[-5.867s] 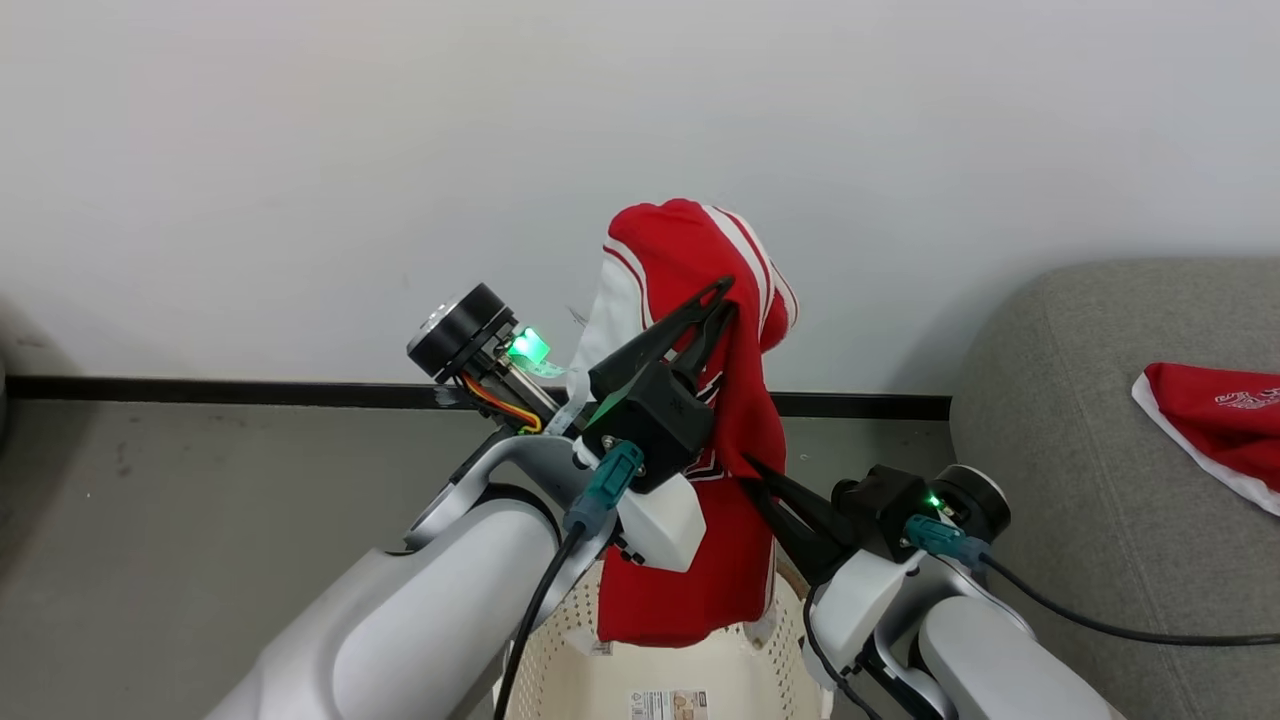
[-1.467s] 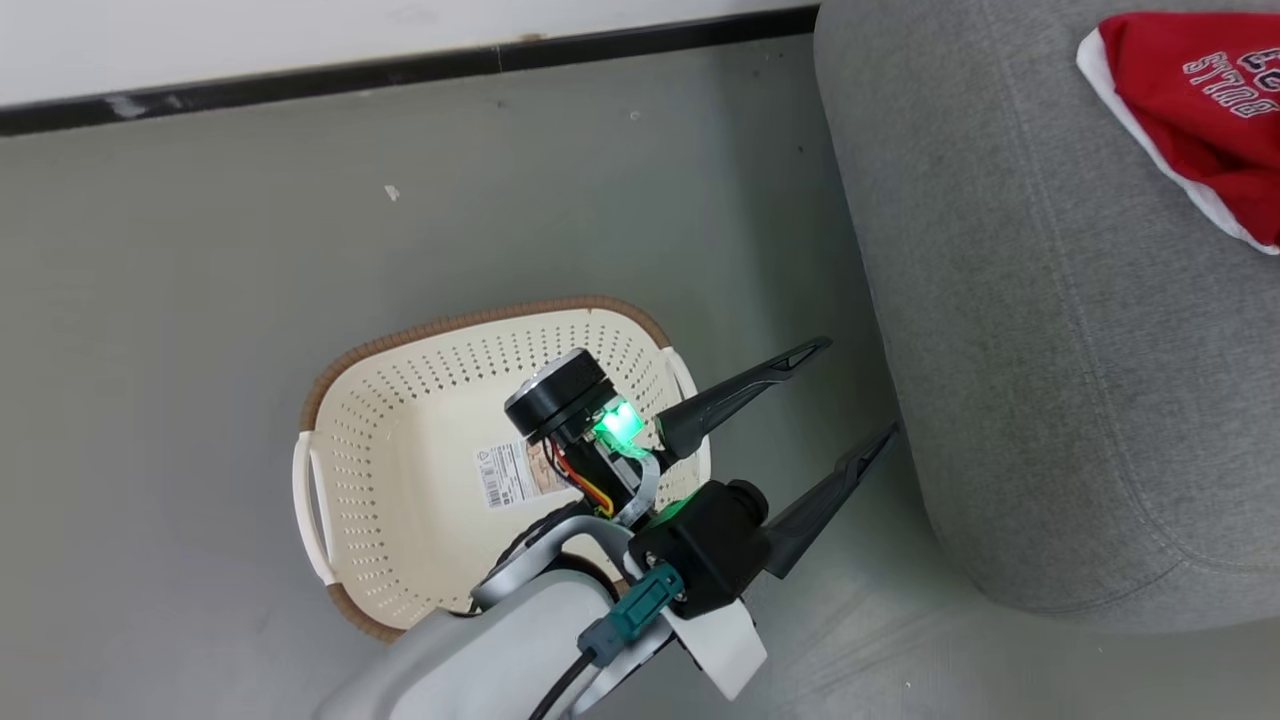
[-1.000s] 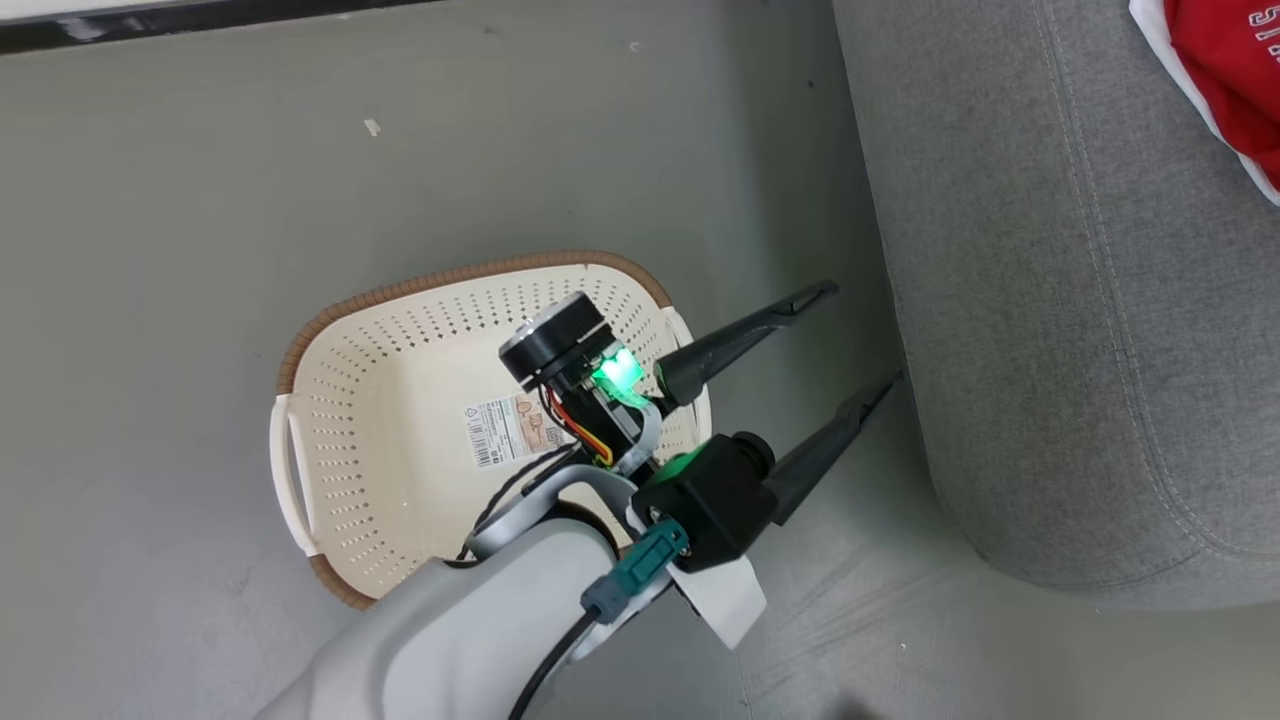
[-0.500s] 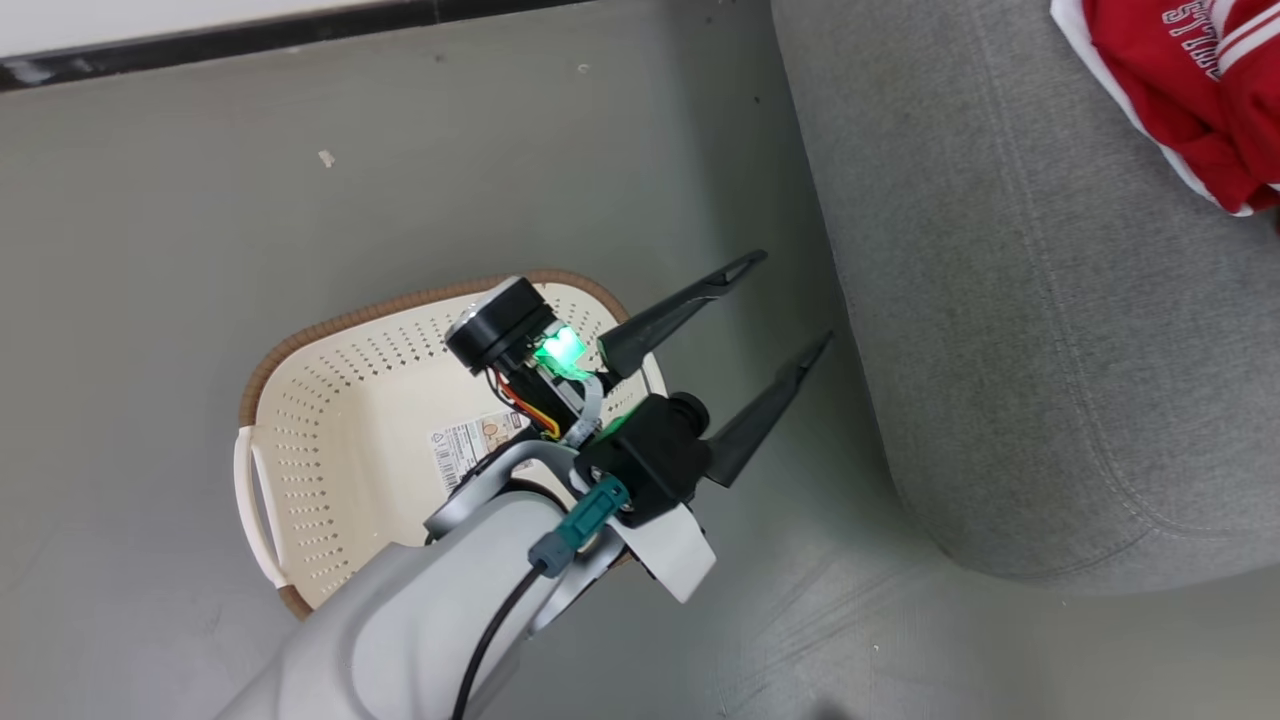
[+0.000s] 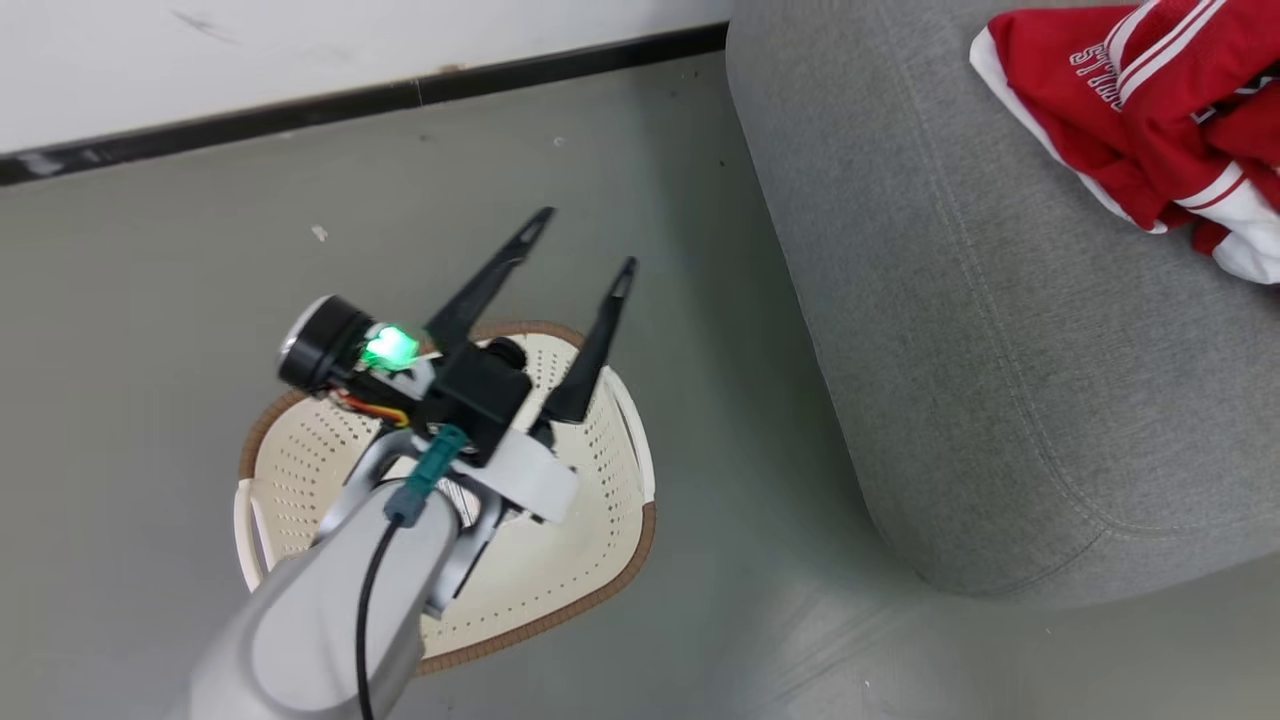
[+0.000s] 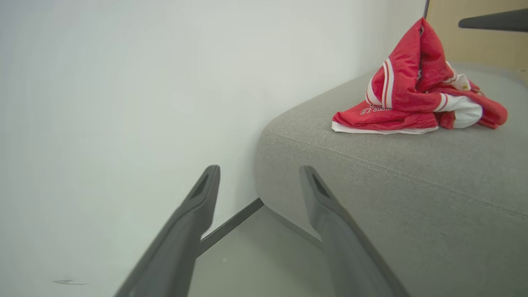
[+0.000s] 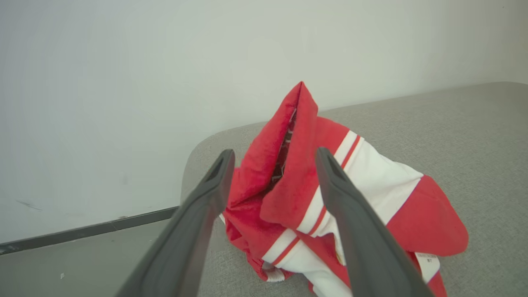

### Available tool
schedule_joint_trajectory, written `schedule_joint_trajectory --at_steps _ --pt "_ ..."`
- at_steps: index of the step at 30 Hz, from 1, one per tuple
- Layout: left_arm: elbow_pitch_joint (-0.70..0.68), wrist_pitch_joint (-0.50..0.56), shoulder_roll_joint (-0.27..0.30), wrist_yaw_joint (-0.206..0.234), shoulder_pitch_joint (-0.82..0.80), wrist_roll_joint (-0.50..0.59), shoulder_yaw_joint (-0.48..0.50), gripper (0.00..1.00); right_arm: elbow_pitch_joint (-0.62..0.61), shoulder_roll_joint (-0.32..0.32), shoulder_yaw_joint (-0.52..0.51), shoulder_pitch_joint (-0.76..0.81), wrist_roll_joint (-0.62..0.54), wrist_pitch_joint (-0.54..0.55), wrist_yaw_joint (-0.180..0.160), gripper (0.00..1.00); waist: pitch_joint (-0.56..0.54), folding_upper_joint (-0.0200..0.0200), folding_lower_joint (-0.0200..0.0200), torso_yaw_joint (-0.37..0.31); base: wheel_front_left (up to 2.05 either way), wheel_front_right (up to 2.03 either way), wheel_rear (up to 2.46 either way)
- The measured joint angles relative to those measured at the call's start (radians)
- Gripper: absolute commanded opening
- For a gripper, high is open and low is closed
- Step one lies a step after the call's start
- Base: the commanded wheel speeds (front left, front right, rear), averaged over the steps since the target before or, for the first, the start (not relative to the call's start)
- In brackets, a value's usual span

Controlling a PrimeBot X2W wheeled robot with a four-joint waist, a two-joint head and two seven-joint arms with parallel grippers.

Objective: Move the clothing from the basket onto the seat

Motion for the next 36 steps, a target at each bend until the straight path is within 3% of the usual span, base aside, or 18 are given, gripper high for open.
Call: schedule_joint_trajectory --at_steps 19,28,36 --pt "0.023 -0.044 0.044 0.176 0.199 -0.08 0.205 1.0 -0.175 0.12 0.098 0.148 -0.017 -0.004 0.0 1.0 -0.155 0.0 0.0 0.046 0.0 0.0 0.0" --pt "0.024 -0.048 0.041 0.214 0.307 -0.141 0.276 1.0 -0.201 0.168 0.158 0.231 -0.059 -0.004 0.0 1.0 -0.229 0.0 0.0 0.089 0.0 0.0 0.0" --pt "0.022 -0.052 0.039 0.214 0.373 -0.167 0.296 1.0 -0.2 0.216 0.167 0.318 -0.111 -0.004 0.0 1.0 -0.294 0.0 0.0 0.123 0.0 0.0 0.0"
